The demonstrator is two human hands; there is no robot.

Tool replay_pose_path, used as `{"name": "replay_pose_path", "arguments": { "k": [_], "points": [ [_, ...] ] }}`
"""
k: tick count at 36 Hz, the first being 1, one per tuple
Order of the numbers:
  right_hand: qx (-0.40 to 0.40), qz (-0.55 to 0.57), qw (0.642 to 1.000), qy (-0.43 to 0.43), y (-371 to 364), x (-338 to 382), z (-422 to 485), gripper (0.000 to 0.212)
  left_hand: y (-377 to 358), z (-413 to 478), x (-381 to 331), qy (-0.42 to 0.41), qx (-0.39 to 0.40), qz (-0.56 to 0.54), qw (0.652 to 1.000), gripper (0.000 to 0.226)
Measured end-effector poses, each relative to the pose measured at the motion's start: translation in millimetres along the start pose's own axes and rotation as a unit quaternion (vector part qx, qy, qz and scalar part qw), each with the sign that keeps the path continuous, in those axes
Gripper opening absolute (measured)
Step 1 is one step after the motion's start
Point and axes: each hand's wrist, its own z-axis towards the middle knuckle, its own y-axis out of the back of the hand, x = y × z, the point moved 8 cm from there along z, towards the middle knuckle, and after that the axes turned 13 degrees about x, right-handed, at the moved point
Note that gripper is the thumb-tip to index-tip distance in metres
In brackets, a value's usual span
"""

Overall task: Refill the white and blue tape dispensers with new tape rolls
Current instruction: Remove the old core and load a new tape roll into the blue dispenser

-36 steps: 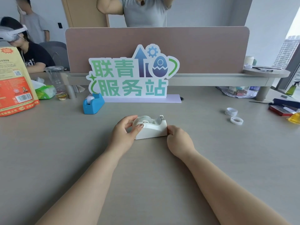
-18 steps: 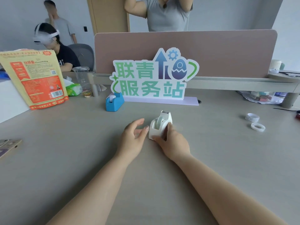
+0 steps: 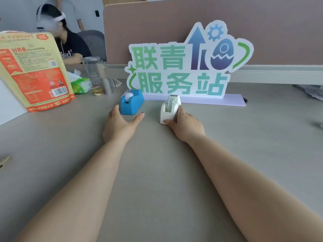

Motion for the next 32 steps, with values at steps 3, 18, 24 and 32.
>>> {"name": "replay_pose_path", "arguments": {
  "k": [3, 18, 24, 32],
  "points": [
    [0.000, -0.006, 1.000, -0.003, -3, -1, 20, 0.061, -4, 26, 2, 0.021, 0.001, 0.016, 1.000, 0.090],
    [0.017, 0.023, 0.999, -0.018, -3, -5, 15, 0.070, -7, 61, -1, 0.035, -0.014, 0.043, 0.998, 0.056],
    [0.105, 0.081, 0.991, 0.016, 6, -2, -24, 0.105, -4, 21, -1, 0.025, 0.015, 0.038, 0.999, 0.054],
    [0.136, 0.118, 0.982, 0.048, 10, -18, -90, 0.124, 4, -68, 0, -0.023, 0.075, 0.016, 0.997, 0.047]
  ]
}}
